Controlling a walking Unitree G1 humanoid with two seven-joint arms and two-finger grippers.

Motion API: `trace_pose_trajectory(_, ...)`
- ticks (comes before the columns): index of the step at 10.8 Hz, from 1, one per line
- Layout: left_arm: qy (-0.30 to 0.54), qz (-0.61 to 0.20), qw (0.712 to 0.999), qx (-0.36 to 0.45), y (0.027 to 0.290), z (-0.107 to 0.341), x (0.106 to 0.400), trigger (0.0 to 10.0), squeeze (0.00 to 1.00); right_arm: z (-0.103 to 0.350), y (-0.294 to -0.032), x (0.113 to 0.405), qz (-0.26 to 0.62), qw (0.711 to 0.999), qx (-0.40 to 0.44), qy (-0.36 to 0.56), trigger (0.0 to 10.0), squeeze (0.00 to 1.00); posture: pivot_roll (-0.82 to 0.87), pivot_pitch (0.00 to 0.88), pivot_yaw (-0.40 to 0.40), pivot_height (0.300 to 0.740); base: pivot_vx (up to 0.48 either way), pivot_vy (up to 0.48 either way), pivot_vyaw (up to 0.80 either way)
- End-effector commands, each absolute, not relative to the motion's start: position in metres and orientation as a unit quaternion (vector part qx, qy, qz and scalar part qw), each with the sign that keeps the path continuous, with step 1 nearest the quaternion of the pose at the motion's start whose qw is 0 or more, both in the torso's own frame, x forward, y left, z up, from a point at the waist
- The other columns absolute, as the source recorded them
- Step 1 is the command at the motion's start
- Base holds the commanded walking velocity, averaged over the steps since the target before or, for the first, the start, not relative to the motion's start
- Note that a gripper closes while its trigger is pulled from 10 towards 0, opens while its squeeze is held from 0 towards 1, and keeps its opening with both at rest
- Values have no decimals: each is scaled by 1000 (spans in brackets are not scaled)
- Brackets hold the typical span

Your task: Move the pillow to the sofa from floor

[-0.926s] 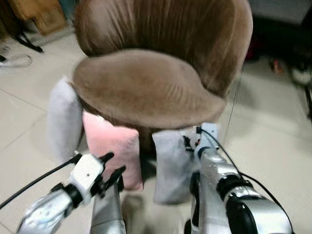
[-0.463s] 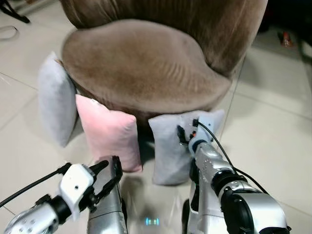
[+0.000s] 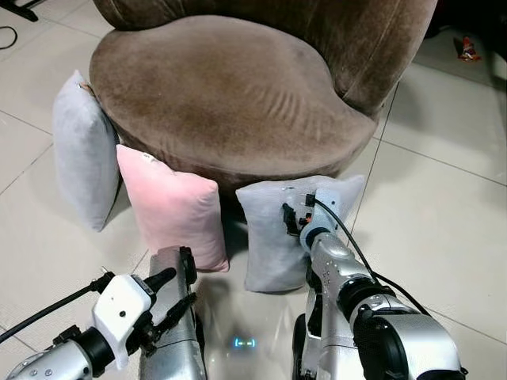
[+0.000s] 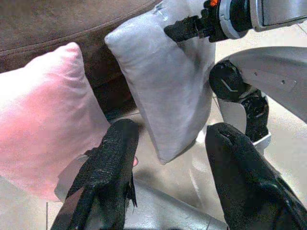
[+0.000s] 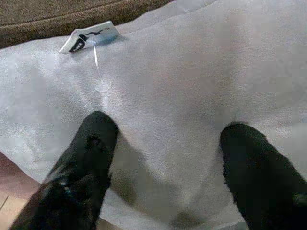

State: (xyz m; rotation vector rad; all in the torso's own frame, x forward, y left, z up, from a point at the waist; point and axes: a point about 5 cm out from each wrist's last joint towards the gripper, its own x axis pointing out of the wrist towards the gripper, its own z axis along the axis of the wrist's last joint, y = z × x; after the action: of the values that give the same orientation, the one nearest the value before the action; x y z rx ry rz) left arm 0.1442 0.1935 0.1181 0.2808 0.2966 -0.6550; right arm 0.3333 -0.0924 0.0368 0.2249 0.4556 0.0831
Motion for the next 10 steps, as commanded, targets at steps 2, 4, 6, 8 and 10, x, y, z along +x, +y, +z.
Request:
trace_pose_trajectory(2,152,-325,923,136,190,118,141,10000,0,23,-90,323,43,959,110,257,0,0,223,295,-35,490,0,0,0)
trace_pose_trajectory(4,152,-327,923,136,187,120,144,10000,0,23,-93,323,41,959,108,259,0,0,224,291,-38,490,0,0,0)
trace_pose_trajectory(6,151,-328,923,135,188,123,142,10000,0,23,-94,324,39,959,109,259,0,0,223,288,-38,490,0,0,0)
trace_pose_trajectory(8,151,-330,922,134,188,123,142,10000,0,24,-94,324,39,959,110,258,0,0,223,284,-38,490,0,0,0)
trace_pose_trajectory(10,150,-332,922,131,188,124,142,10000,0,24,-95,325,38,959,110,257,0,0,221,281,-39,490,0,0,0)
